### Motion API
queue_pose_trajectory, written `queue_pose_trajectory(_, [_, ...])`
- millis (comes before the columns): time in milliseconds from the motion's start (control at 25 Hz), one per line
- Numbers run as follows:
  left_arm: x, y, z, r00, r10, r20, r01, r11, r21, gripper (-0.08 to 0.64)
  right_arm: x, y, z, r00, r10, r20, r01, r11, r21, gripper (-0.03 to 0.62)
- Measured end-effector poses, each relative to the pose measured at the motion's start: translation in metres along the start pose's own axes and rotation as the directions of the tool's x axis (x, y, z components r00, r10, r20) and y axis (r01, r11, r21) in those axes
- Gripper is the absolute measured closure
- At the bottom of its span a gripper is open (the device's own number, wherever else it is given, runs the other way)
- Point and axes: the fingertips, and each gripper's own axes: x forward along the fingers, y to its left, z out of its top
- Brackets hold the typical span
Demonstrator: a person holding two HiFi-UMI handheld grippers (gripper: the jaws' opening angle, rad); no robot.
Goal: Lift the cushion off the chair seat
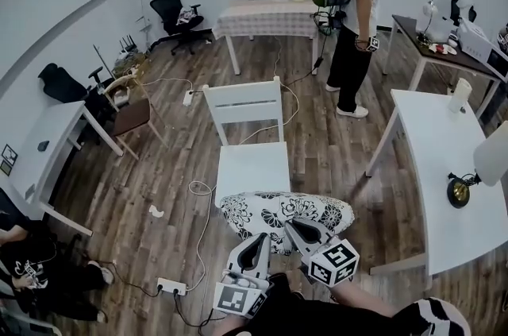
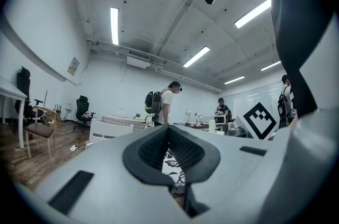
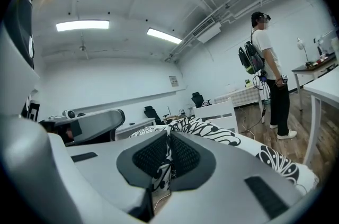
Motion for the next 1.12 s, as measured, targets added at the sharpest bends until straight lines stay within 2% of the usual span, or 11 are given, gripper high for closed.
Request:
queue_pose_trajectory(160, [-0.001,0.002,0.005,1.0,0.006,0.005,-0.006,1.0,-0.002,0.56,-0.002,0.004,0.008,1.0,0.001,0.011,-0.001,1.0,-0.015,0.563])
queue_pose_trajectory(360, [-0.007,0.002,0.004,1.0,0.026,0.01,-0.025,0.996,-0.082,0.56,-0.003,0.007,0.006,1.0,0.014,0.011,-0.014,1.0,0.019,0.563])
queue_pose_trajectory(560, [-0.018,-0.001,-0.001,0.999,0.045,0.002,-0.045,0.996,-0.082,0.56,-0.007,0.014,-0.007,0.999,0.032,-0.006,-0.031,0.999,0.041,0.563])
queue_pose_trajectory(760, [-0.022,-0.008,0.0,1.0,0.031,-0.004,-0.031,0.997,-0.065,0.561,-0.01,0.024,-0.002,0.999,0.05,-0.004,-0.05,0.998,0.024,0.563])
queue_pose_trajectory(920, [-0.032,-0.015,0.005,1.0,0.025,0.018,-0.024,0.998,-0.05,0.561,-0.02,0.031,0.002,0.999,0.043,0.011,-0.043,0.999,0.007,0.563])
queue_pose_trajectory(1120, [-0.067,-0.018,-0.004,1.0,0.023,-0.001,-0.023,0.997,-0.078,0.561,-0.031,0.054,-0.011,1.0,0.018,0.003,-0.018,1.0,0.003,0.564])
